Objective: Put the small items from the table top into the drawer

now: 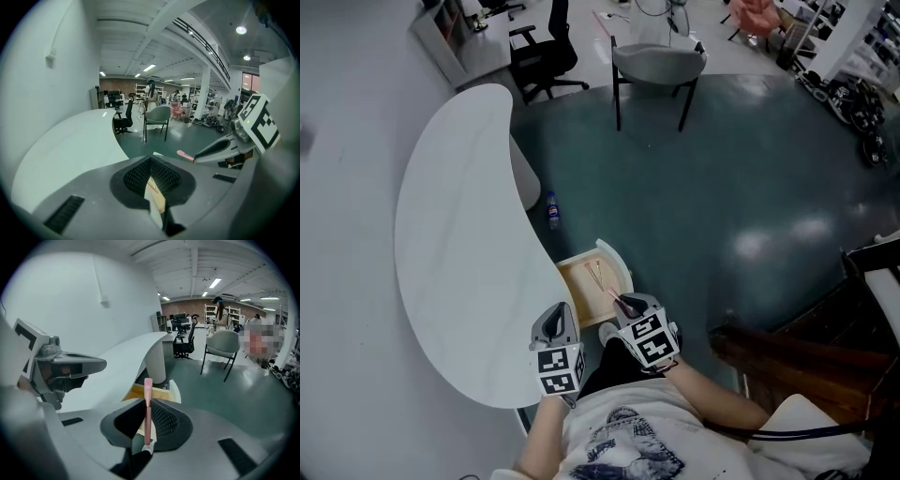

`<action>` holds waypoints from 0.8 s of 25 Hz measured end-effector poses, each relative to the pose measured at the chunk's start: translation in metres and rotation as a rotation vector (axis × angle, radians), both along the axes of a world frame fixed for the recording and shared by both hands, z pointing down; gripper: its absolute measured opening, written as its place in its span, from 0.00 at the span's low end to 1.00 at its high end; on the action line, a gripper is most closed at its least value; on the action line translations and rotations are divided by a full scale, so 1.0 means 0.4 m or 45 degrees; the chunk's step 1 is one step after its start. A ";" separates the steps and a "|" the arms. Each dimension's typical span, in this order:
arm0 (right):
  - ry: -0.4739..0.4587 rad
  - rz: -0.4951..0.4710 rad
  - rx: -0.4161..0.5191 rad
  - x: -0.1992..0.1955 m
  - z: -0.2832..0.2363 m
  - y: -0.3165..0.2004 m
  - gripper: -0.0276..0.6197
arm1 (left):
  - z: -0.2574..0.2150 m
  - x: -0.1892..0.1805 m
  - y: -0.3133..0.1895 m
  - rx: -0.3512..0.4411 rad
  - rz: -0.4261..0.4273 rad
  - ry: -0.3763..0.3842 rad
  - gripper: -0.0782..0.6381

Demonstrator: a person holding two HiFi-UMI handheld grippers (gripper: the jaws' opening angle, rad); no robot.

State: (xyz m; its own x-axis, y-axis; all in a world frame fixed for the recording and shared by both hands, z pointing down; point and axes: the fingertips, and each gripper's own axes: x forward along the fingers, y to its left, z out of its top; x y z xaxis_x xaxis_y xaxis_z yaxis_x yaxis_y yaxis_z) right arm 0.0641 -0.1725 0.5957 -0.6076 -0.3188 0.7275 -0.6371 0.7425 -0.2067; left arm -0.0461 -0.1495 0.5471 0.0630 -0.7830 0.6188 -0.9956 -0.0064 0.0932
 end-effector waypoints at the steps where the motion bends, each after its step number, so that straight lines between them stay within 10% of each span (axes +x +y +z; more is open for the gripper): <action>1: 0.006 0.004 -0.001 -0.009 0.010 -0.008 0.13 | 0.007 -0.011 -0.010 -0.002 0.002 0.004 0.14; 20: 0.091 0.055 -0.116 -0.109 0.199 -0.115 0.13 | 0.192 -0.110 -0.144 -0.065 0.030 0.066 0.14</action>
